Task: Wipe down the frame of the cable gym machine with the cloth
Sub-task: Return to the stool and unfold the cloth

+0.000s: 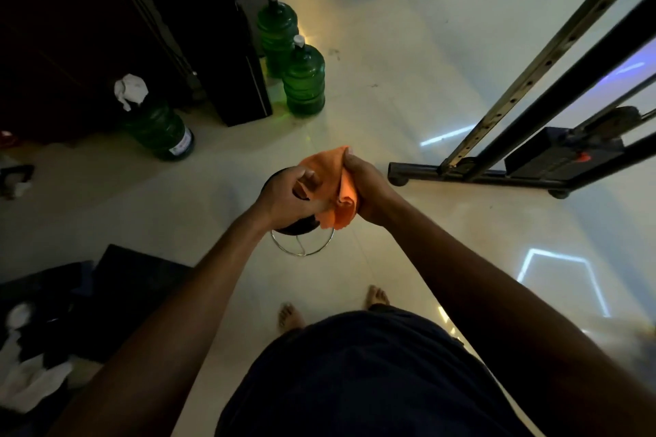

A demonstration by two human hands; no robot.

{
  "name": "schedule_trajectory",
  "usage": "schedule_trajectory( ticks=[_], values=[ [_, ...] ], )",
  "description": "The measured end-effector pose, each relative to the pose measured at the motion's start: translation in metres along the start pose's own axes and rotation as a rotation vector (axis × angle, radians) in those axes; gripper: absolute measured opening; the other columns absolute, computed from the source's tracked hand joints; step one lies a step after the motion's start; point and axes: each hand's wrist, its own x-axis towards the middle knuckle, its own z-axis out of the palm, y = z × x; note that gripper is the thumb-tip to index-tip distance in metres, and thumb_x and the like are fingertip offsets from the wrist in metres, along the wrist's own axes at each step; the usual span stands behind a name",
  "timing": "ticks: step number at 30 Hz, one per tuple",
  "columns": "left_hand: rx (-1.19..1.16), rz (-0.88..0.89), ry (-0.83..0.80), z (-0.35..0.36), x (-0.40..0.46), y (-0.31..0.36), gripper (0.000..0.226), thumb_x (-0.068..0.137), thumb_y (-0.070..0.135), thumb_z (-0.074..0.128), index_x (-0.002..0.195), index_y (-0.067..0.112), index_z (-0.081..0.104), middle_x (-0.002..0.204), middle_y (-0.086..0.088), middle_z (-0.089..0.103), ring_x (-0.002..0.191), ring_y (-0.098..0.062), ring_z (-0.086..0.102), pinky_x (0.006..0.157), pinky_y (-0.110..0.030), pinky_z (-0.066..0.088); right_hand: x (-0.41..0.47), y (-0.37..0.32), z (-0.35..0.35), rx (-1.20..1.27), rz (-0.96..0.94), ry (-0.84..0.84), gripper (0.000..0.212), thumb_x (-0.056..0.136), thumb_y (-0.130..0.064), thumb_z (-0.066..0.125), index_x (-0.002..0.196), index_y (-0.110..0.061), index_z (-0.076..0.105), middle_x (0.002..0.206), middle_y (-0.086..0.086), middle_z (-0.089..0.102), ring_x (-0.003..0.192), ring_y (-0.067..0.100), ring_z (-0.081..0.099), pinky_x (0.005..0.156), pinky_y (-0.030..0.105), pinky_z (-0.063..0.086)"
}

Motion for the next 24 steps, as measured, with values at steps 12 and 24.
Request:
schedule_trajectory(
  ticks=[12, 24],
  values=[
    [-0.089, 0.061, 0.018, -0.05, -0.002, -0.055, 0.012, 0.091, 0.034, 0.077, 0.102, 0.03, 0.077, 0.1, 0.012, 0.077, 0.097, -0.009, 0.073, 0.087, -0.04, 0.062, 0.021, 0.035, 0.021, -0.461, -0.194, 0.233, 0.038, 0.11, -0.052, 0.057, 0.128, -0.019, 0.068, 0.125, 0.014, 0.073, 0.109, 0.031, 0.075, 0.095, 0.053, 0.065],
    [-0.137, 0.099, 0.167, -0.069, 0.01, -0.061, 0.017, 0.097, 0.039, 0.079, 0.106, 0.026, 0.074, 0.101, 0.012, 0.073, 0.095, -0.007, 0.067, 0.074, -0.023, 0.048, 0.043, 0.047, 0.016, -0.89, -0.197, 0.206, 0.046, 0.101, -0.029, 0.076, 0.144, -0.021, 0.061, 0.126, 0.011, 0.069, 0.11, 0.031, 0.068, 0.081, 0.04, 0.058]
  ],
)
